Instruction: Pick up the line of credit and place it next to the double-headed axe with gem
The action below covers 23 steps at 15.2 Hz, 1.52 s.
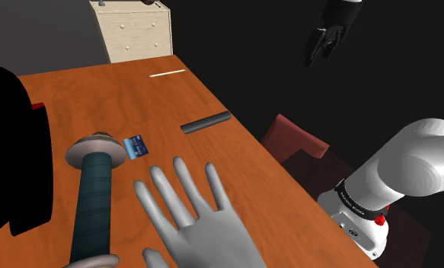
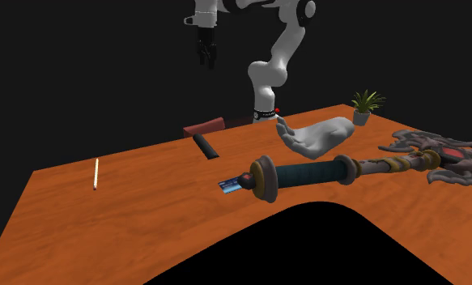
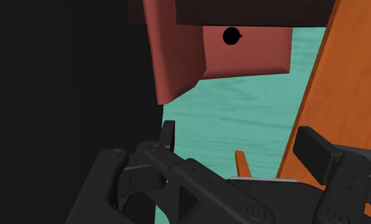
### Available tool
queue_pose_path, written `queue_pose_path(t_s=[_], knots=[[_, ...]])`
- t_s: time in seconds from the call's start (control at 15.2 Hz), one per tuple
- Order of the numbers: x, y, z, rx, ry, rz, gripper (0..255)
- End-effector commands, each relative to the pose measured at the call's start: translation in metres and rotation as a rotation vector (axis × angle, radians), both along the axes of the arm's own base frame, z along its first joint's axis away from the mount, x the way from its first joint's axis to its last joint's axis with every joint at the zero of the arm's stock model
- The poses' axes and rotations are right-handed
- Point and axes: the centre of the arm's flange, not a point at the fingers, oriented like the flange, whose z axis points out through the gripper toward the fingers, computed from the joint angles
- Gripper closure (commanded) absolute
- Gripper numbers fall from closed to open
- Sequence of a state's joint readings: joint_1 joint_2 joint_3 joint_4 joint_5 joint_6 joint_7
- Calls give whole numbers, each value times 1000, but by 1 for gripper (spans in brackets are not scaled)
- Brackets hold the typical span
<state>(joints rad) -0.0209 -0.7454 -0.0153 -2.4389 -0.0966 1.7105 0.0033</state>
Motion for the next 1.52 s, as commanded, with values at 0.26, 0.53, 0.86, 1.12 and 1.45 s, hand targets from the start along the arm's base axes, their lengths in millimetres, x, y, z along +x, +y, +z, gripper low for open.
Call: queue_pose_path(t_s=[0.26,0.53,0.86,1.12,1.45], knots=[[3,46,-23,4,-52,-3,0],[7,92,-45,9,-103,-6,0],[15,149,-73,15,-168,-9,0],[22,195,-94,19,-219,-12,0],[33,252,-120,25,-284,-16,0]])
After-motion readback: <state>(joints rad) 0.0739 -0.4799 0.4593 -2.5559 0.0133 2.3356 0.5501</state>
